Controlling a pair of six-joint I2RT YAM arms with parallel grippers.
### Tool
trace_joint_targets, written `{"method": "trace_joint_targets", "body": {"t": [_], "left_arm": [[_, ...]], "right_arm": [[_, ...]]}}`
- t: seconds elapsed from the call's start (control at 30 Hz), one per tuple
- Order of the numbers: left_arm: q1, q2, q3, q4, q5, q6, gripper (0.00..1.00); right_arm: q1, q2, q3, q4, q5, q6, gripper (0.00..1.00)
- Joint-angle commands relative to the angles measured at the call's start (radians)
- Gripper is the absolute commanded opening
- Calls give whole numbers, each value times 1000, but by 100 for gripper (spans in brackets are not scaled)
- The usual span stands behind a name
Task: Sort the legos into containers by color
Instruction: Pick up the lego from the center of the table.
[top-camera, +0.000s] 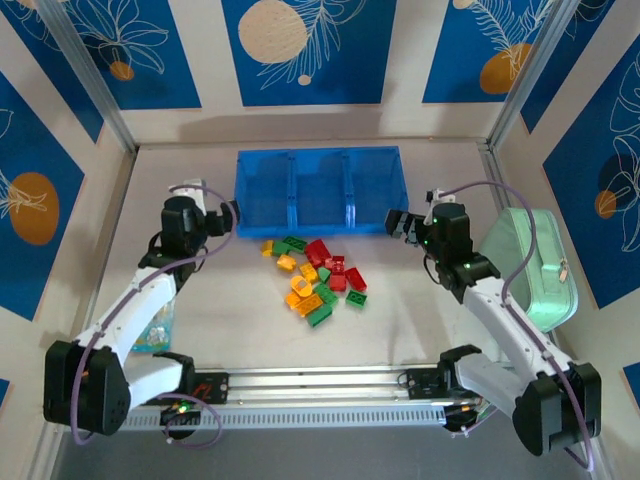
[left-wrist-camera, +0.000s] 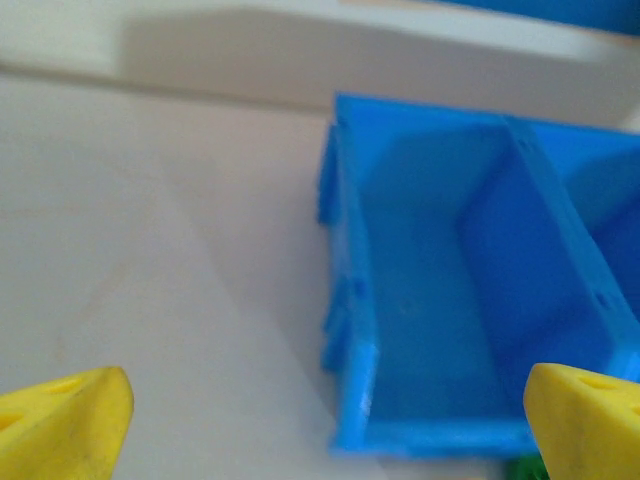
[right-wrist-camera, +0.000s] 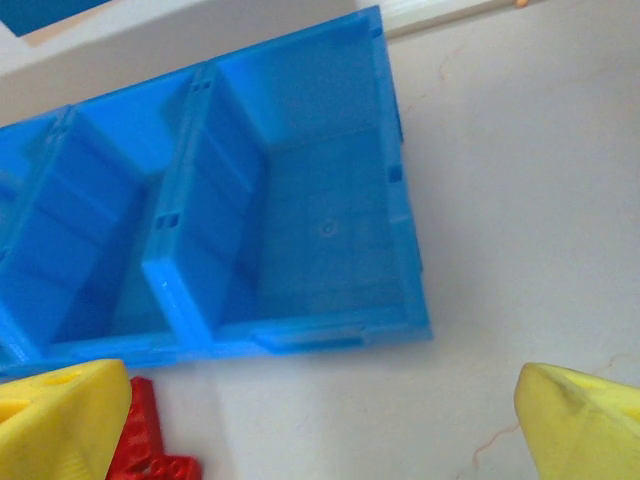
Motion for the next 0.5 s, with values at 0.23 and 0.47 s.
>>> {"method": "trace_joint_targets", "body": {"t": [0.23,0.47], "left_arm": [[-197,39,-20,-204,60,-91,94],[-209,188,-2,-167,109,-112,83]], "right_arm": [[129,-20,14,-171,-80,57,96],[199,-23,8,-215,-55,68,80]]}}
